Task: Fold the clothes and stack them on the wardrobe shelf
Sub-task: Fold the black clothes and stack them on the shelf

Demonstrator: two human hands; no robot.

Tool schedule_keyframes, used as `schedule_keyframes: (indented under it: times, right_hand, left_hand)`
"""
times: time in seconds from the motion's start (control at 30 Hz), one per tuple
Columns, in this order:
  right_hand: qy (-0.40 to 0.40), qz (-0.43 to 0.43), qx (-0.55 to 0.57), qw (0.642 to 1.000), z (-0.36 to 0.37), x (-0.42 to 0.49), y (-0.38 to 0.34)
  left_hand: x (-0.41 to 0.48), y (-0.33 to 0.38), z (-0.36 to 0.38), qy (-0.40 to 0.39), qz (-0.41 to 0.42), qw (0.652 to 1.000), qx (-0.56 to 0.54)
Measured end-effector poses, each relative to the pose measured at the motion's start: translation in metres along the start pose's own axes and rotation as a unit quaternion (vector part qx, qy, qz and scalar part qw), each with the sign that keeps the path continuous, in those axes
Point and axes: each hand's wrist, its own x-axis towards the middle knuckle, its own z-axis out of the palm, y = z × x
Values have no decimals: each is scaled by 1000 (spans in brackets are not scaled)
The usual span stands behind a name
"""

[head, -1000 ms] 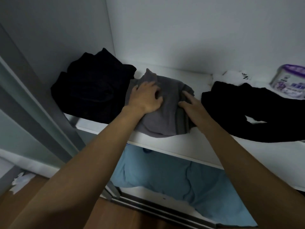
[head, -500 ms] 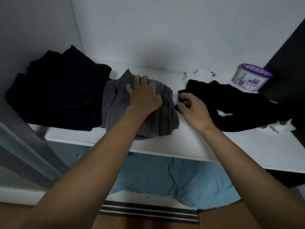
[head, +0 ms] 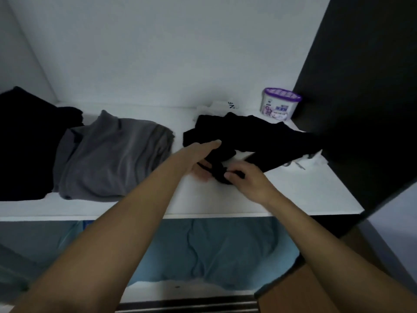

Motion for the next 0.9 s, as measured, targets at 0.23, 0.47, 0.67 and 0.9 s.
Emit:
schedule_keyframes:
  times: [0.23,0.47,0.67,0.9]
  right_hand:
    - [-86,20,106,990,-43,-50,26]
    - [225,126,-102,961,-124,-4,75]
    - [128,185,-139,964,-123,55,92]
    - [280,-29,127,951,-118,29,44]
  left_hand:
    - [17,19,98,40,58,996,46]
    - [7,15,120,89,129,977,145]
    - [-10,-5,111,90,87,988,85]
    - [-28,17,106,-82,-3,974,-210]
